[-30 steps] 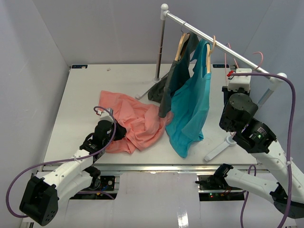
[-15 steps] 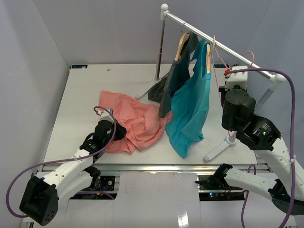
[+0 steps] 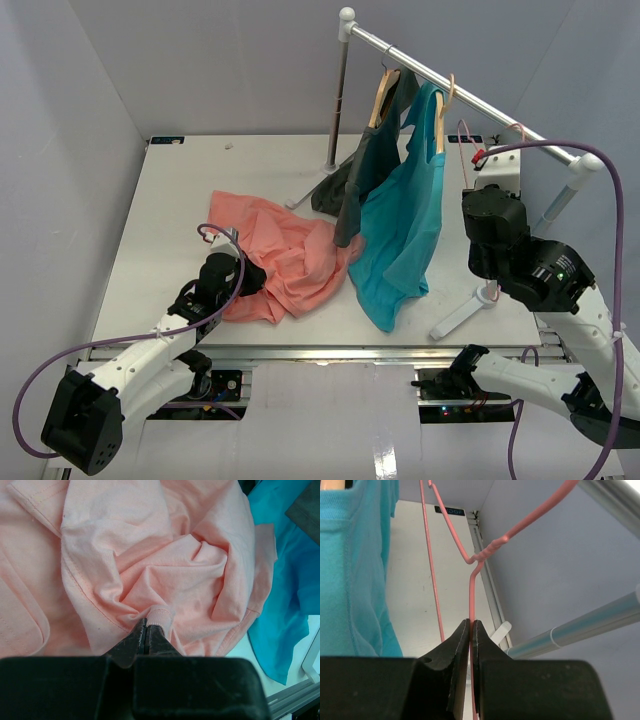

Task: Place the t-shirt on the hanger
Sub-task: Pick up the hanger from the clothesline.

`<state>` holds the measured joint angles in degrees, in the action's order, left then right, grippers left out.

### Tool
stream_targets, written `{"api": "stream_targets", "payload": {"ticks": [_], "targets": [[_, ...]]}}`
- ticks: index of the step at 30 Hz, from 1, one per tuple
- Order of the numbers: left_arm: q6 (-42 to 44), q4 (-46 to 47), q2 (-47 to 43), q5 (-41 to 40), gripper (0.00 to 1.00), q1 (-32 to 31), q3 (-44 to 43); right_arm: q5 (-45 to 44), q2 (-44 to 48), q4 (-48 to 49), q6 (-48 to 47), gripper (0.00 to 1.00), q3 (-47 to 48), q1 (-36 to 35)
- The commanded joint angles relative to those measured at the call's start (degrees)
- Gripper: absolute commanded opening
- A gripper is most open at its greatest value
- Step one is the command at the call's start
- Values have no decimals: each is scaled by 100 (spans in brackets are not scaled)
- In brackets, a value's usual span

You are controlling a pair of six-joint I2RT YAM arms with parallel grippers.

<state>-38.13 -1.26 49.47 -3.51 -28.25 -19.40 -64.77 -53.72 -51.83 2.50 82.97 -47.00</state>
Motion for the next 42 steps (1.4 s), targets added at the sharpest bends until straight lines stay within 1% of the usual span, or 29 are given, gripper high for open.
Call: {"api": "stream_targets", "payload": {"ticks": [1,3,4,6,8,10,16,19,23,29,33,36,42], "targets": [[41,81,10,77,0,-23,-82,-274,468,2144,-1430,8,-458,-28],[39,78,22,82,0,-23,-78,-143,591,2552,-1647,8,-512,-25],[34,73,27,89,0,-23,-75,-102,619,2561,-1656,8,-477,-19],[41,73,27,104,0,-30,-89,-47,652,2401,-1567,8,-358,-19],[34,82,30,108,0,-23,-93,83,649,1949,-1428,8,-192,-28],[34,82,36,113,0,-23,-99,222,650,1727,-1316,8,-39,-28],[42,82,62,131,0,-23,-99,792,755,1725,-1401,8,171,-28],[34,82,62,131,0,-23,-99,991,756,1558,-1313,8,290,-20],[35,82,55,140,0,-23,-99,901,667,1150,-1102,8,435,-19],[34,89,81,131,0,-23,-100,964,608,133,-458,8,882,-19],[42,240,131,122,0,-23,-108,1380,642,-252,-262,8,1069,-28],[34,240,125,114,0,-23,-108,1641,742,-531,79,8,1230,-20],[39,249,139,113,0,-23,-99,1615,1006,-917,293,8,1404,-16]]}}
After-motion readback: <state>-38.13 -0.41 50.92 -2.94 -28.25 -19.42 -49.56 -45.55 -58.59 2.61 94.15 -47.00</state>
